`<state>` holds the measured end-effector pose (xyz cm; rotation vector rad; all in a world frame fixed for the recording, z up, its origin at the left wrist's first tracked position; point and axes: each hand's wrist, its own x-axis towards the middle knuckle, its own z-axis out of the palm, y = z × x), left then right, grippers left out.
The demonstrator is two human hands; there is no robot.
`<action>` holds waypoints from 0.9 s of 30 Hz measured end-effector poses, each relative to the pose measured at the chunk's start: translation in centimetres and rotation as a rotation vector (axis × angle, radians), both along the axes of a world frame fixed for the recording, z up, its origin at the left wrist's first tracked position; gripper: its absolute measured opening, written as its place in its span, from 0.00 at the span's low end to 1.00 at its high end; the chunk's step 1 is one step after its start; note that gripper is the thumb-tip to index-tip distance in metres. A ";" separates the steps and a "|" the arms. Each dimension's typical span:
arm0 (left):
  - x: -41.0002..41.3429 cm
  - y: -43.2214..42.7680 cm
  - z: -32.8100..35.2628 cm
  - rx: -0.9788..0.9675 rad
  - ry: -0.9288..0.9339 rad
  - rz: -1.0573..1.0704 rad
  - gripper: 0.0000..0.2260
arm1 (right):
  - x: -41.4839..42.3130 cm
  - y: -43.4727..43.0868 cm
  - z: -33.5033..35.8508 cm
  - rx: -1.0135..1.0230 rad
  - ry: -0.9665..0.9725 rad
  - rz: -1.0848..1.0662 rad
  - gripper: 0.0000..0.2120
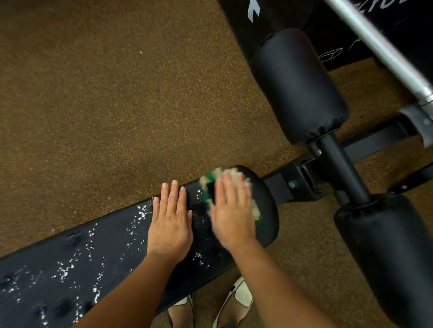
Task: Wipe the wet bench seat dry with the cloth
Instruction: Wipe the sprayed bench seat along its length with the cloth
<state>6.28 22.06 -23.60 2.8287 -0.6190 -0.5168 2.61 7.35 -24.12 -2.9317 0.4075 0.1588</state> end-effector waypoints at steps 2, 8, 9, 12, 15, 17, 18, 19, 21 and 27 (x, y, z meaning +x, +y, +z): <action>0.0 0.2 -0.2 -0.004 0.000 -0.014 0.27 | -2.6 0.9 -0.1 0.049 -0.004 0.177 0.31; 0.2 0.8 -0.2 -0.025 -0.009 -0.025 0.27 | -1.1 -2.5 0.0 -0.022 0.040 -0.229 0.29; 0.3 0.8 -0.2 -0.029 -0.012 -0.019 0.27 | 0.5 -1.8 0.2 0.001 0.041 -0.295 0.28; 0.5 0.7 -0.3 -0.035 -0.020 -0.007 0.27 | 0.3 0.2 -0.3 0.020 -0.013 -0.006 0.29; 0.6 0.7 -0.4 -0.033 -0.029 -0.017 0.26 | -3.2 -2.0 -0.2 0.011 0.008 0.249 0.29; 0.7 0.7 -0.4 -0.039 -0.026 -0.019 0.26 | -2.8 -3.4 -0.4 -0.032 0.017 0.104 0.29; 0.7 0.7 -0.4 -0.043 -0.025 -0.017 0.26 | -1.8 -3.1 -0.3 -0.038 0.020 -0.013 0.29; 0.7 0.6 -0.6 -0.044 -0.028 -0.010 0.26 | -0.5 -2.3 -0.1 -0.032 0.023 -0.111 0.28; 0.8 0.4 -0.9 -0.044 -0.031 0.011 0.26 | 1.8 0.2 0.1 0.007 -0.006 -0.093 0.28; 0.8 0.5 -0.3 -0.070 -0.012 -0.002 0.30 | -1.9 -2.4 -0.1 0.014 -0.006 0.270 0.30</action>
